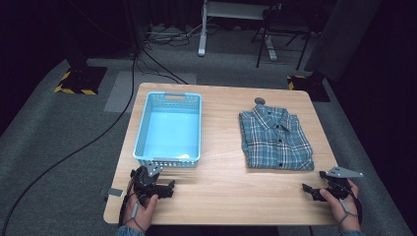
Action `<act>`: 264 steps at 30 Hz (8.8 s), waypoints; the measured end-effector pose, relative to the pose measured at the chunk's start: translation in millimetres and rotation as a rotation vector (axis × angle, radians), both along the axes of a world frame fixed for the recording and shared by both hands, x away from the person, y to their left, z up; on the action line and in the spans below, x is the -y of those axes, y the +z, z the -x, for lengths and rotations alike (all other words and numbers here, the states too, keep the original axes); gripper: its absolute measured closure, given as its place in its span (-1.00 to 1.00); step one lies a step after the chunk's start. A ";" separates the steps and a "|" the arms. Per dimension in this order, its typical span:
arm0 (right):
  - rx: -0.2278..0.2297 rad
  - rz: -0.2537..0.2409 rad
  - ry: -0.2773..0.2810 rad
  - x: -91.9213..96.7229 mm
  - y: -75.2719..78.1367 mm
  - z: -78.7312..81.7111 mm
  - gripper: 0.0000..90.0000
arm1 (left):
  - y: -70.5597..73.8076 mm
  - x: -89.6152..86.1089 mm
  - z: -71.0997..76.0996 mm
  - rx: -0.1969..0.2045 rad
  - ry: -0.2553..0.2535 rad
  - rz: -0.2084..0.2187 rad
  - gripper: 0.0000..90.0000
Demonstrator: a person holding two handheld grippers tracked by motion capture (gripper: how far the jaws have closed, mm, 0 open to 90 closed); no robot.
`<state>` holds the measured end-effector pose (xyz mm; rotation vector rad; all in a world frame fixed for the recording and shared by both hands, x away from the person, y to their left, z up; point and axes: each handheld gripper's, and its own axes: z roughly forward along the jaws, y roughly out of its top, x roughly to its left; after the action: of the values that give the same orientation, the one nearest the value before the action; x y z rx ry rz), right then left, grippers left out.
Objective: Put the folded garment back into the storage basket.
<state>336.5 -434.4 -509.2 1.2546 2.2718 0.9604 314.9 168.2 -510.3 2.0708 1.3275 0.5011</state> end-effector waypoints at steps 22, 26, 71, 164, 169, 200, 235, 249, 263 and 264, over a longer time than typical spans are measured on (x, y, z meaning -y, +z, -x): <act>0.000 0.001 0.001 -0.1 0.0 0.0 -0.94 | 0.0 0.0 0.0 0.000 0.000 0.000 -1.00; 0.000 0.002 0.003 -0.1 0.1 0.1 -0.94 | 0.0 0.0 0.0 0.000 0.000 0.000 -1.00; 0.041 0.004 0.004 -19.5 66.2 -18.1 -0.99 | 0.1 0.0 -0.2 0.000 -0.001 0.000 -1.00; 0.178 -0.077 0.027 -89.4 114.7 -117.9 -0.99 | 0.1 0.2 0.4 -0.001 0.007 0.001 -1.00; 0.187 -0.084 0.035 -92.8 111.7 -120.3 -1.00 | 0.1 0.2 0.4 -0.001 0.007 0.001 -1.00; 0.131 -0.148 -0.004 -104.1 56.8 -132.9 -1.00 | 0.1 0.2 0.4 -0.001 0.007 0.001 -1.00; 0.065 -0.040 -0.051 -106.4 2.9 -128.8 -0.99 | 0.1 0.2 0.4 -0.001 0.007 0.001 -1.00; 0.074 -0.007 -0.079 -112.4 2.5 -124.9 -0.84 | 0.1 0.2 0.4 -0.001 0.007 0.001 -1.00; 0.068 0.015 -0.127 -112.4 18.5 -118.7 0.25 | 0.1 0.3 0.3 -0.001 0.007 0.001 -1.00; 0.068 0.024 -0.128 -113.5 20.4 -118.4 0.36 | 0.1 0.3 0.4 -0.001 0.008 0.001 -1.00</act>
<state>454.9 -320.9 -488.8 1.3191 2.1172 0.9128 314.5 167.9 -510.2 2.0659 1.3365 0.5025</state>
